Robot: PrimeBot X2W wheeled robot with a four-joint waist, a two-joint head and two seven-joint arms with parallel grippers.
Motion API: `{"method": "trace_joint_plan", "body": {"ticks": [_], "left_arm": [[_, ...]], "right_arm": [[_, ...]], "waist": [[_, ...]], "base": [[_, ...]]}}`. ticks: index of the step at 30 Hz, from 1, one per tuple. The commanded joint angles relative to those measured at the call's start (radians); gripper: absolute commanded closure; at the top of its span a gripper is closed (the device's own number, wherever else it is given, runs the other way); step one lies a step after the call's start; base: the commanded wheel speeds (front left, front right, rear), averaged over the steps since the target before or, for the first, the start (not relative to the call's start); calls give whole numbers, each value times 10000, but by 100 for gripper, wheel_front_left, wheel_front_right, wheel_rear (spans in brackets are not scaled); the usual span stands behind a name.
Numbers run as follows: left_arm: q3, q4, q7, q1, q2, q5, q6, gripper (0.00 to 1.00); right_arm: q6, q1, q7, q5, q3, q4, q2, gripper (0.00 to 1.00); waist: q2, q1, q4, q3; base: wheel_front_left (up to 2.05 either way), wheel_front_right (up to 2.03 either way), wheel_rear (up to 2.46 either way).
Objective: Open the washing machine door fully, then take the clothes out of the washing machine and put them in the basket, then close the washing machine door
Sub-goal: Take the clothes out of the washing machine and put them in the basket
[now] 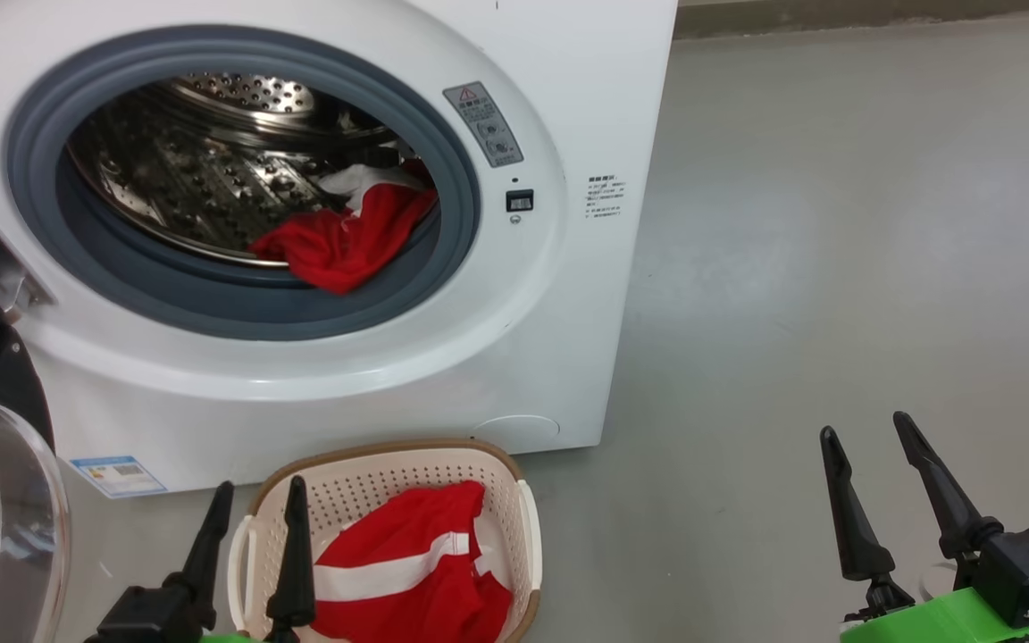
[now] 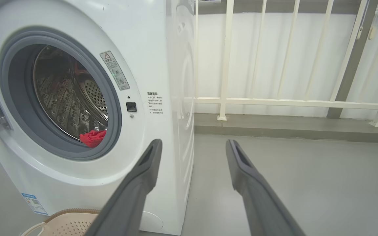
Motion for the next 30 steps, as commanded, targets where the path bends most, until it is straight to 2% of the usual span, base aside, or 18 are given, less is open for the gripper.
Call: {"method": "trace_joint_plan", "body": {"ticks": [1,16,30], "left_arm": [[314,-204,-89,-382,97,-42,-25,0],[230,226,-89,-2142,227,87,-200,0],[365,1868,-90,-4872,707,276,-454,0]], "right_arm": [[63,-228,-63,-22,283,-302,-131,0],[63,-874,-63,175,425,-435,-131,0],[63,-1595,-63,285,617,-397,-131,0]], "waist": [[0,0,25,141],[0,0,61,1698],[0,0,-269,2937]], "base": [[0,0,0],[0,0,0],[0,0,0]]}}
